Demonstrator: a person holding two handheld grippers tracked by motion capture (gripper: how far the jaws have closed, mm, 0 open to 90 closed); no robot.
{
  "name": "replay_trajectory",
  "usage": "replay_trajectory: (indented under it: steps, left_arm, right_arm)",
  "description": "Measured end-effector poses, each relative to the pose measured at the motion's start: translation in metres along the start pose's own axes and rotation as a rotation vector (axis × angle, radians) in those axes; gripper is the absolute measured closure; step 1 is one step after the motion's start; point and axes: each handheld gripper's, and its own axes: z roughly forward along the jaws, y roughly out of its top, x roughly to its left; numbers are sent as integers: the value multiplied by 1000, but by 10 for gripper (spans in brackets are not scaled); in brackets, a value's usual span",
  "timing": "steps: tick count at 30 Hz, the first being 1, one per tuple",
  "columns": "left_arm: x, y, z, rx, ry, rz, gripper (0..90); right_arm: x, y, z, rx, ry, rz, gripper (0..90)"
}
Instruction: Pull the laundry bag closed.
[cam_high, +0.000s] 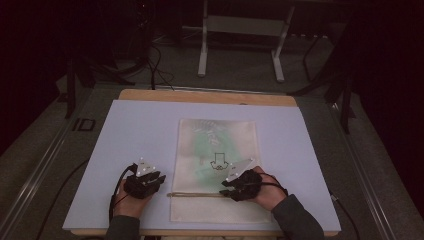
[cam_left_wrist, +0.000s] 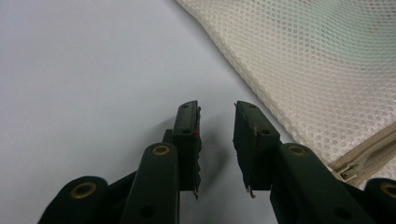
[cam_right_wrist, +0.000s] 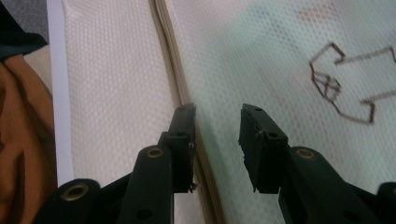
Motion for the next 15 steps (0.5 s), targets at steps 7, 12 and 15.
replay_trajectory:
  steps: [7, 12, 15]
  left_arm:
    - [0, 0, 0, -1, 6, 4, 699]
    - [-1, 0, -1, -3, 9, 13, 699]
    - [-1, 0, 0, -3, 5, 17, 699]
  right_arm:
    - [6, 13, 10, -1, 11, -18, 674]
    - [9, 22, 15, -8, 9, -32, 675]
    - [11, 27, 17, -10, 14, -41, 676]
